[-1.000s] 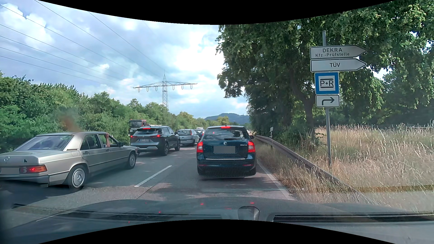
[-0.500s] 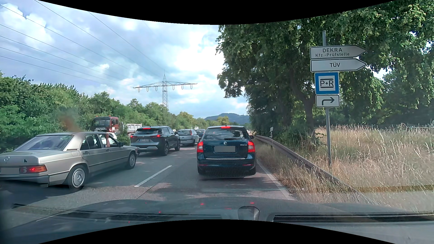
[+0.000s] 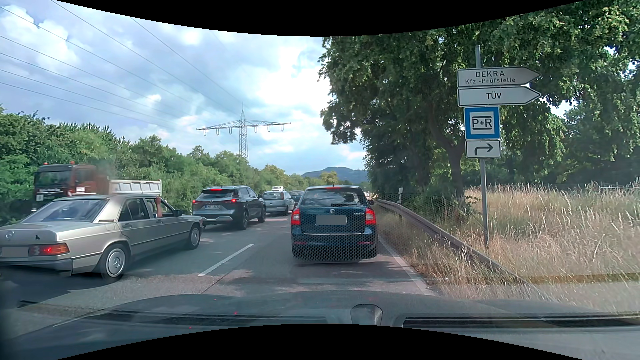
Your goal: Follow the waypoints while adhering to traffic rules and regulations
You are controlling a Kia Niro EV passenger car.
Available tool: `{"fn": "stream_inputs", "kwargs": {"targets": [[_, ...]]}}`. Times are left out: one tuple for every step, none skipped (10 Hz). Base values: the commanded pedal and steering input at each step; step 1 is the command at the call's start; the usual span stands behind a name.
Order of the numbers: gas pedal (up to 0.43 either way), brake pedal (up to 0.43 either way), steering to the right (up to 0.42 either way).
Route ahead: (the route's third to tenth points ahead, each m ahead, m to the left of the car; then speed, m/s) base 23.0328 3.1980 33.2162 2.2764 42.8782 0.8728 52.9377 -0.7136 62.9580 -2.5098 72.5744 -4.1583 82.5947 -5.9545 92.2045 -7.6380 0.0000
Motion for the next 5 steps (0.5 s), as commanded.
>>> {"fn": "stream_inputs", "kwargs": {"targets": [[0.000,0.220,0.000],[0.000,0.220,0.000],[0.000,0.220,0.000],[0.000,0.220,0.000],[0.000,0.220,0.000]]}}
